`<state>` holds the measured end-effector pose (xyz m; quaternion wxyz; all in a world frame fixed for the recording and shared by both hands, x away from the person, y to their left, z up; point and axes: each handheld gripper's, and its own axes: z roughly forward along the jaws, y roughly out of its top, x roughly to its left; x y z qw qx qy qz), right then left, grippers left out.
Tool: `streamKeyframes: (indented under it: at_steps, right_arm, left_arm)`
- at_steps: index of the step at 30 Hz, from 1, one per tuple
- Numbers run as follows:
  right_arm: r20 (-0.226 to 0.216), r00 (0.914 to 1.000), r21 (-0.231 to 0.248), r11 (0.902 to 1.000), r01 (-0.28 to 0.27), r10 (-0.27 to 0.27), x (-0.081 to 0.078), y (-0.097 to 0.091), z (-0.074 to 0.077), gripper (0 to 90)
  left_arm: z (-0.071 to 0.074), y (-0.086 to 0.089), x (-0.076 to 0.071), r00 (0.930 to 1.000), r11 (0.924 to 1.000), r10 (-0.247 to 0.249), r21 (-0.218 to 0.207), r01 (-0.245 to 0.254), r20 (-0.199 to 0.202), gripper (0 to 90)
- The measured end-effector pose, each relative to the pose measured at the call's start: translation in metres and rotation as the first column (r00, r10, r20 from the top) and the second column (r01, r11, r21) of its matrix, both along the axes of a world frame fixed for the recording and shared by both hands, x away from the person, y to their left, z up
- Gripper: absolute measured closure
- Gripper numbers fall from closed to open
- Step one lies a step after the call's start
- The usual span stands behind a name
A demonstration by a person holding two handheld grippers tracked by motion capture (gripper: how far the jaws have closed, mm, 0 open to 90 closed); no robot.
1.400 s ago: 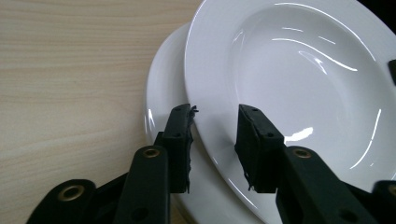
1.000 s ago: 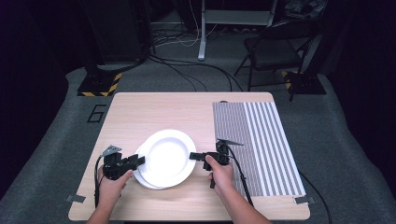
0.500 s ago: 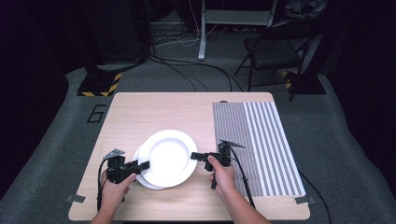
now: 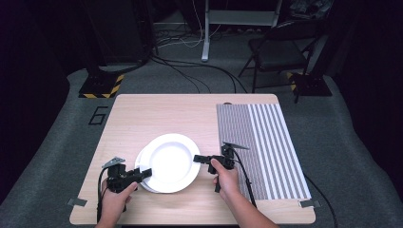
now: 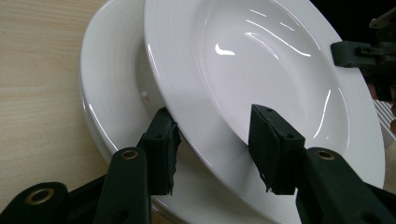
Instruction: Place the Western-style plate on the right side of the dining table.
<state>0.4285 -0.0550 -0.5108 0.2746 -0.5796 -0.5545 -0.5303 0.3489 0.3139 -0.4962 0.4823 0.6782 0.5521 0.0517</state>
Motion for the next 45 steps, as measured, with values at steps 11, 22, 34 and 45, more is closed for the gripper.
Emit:
streamKeyframes:
  at_steps: [11, 22, 34, 45]
  right_arm:
    - [0.092, 0.9944, -0.1, 0.994, -0.043, 0.052, -0.019, 0.005, 0.003, 69.9]
    - [0.118, 0.9926, -0.133, 0.9911, -0.013, 0.029, -0.036, 0.011, 0.002, 75.6]
    - [0.169, 0.9856, -0.201, 0.9793, 0.028, 0.006, -0.039, 0.015, 0.008, 71.3]
    - [0.259, 0.9658, -0.222, 0.9734, 0.058, 0.001, -0.041, 0.014, 0.023, 69.9]
  left_arm:
    - [-0.001, 0.002, -0.002, 0.9998, 0.9996, 0.017, -0.024, -0.017, 0.004, 52.9]
    - [0.0, 0.0, -0.005, 0.9987, 0.998, 0.048, -0.043, -0.047, 0.016, 56.3]
    - [0.005, -0.003, -0.007, 0.9975, 0.9961, 0.062, -0.066, -0.06, 0.033, 56.2]
    - [0.017, -0.01, -0.004, 0.9962, 0.9961, 0.043, -0.08, -0.037, 0.077, 56.2]
